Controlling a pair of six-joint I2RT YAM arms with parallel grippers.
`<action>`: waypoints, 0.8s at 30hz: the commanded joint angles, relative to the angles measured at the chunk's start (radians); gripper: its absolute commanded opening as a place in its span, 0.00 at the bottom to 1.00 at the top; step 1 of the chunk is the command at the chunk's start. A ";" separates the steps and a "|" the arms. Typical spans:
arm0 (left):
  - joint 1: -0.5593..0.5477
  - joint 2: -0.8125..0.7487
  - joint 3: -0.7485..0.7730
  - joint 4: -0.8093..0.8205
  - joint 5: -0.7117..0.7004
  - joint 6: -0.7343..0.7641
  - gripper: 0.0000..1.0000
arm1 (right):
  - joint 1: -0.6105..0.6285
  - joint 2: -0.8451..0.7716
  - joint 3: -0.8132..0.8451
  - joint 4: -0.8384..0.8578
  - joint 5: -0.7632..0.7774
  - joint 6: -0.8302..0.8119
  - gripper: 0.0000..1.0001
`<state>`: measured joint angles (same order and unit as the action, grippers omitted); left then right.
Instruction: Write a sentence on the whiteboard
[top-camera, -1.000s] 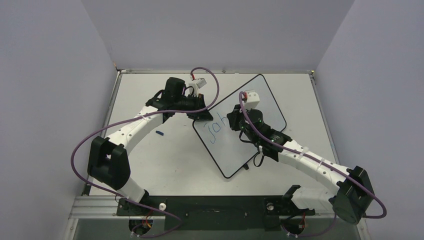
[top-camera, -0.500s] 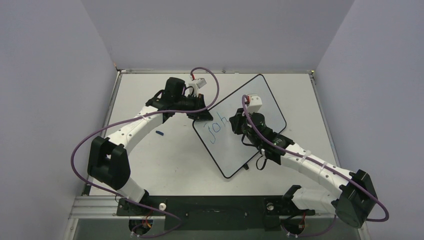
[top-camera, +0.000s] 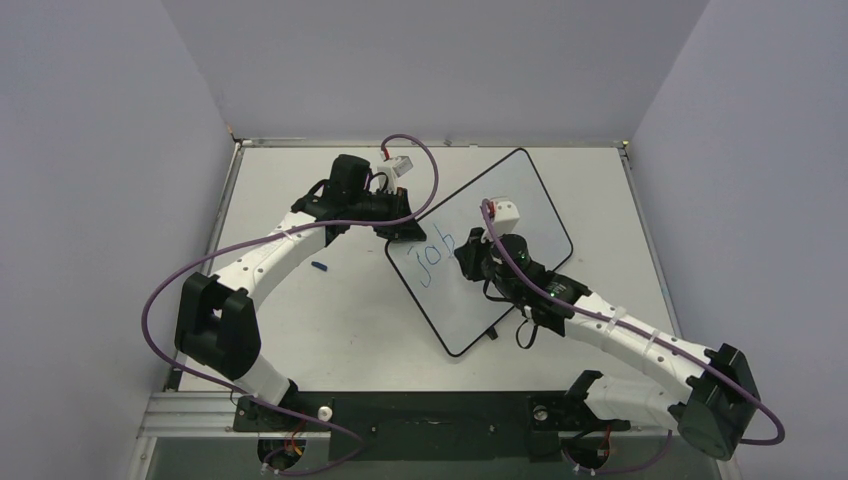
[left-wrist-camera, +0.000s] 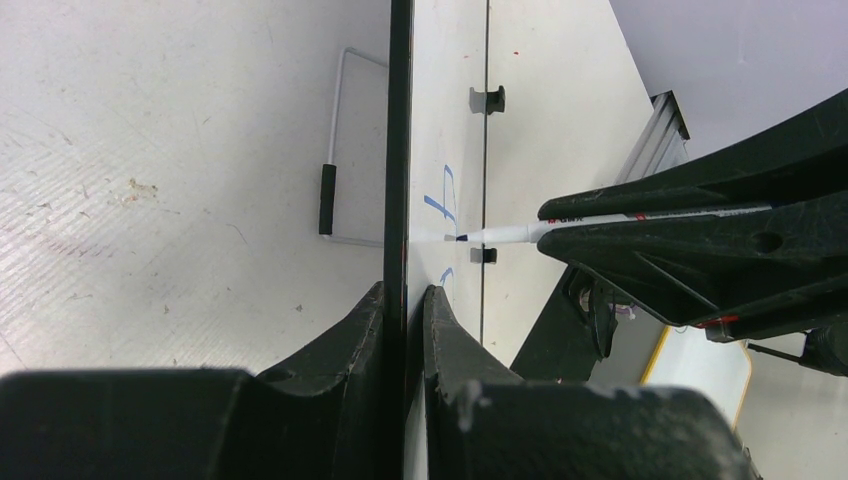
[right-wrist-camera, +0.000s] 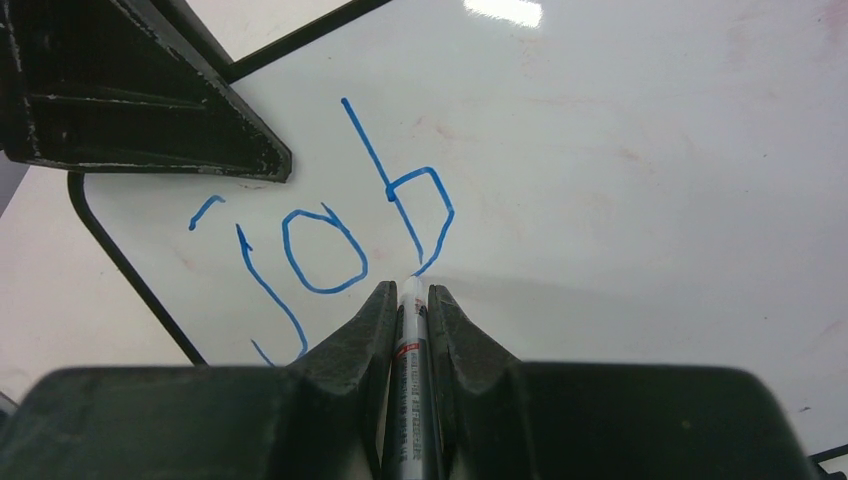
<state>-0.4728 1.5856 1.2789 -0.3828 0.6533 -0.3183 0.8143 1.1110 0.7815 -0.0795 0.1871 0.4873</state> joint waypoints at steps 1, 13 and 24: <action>-0.010 -0.017 -0.015 -0.057 -0.121 0.102 0.00 | 0.012 -0.036 -0.004 0.015 -0.050 0.016 0.00; -0.013 -0.030 -0.011 -0.059 -0.109 0.092 0.00 | 0.009 -0.131 0.047 0.002 -0.041 -0.024 0.00; -0.015 -0.048 0.019 -0.146 -0.120 0.105 0.00 | 0.001 -0.132 0.047 -0.003 -0.008 -0.041 0.00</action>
<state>-0.4793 1.5654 1.2781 -0.4053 0.6498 -0.3149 0.8188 0.9913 0.7967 -0.0929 0.1482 0.4625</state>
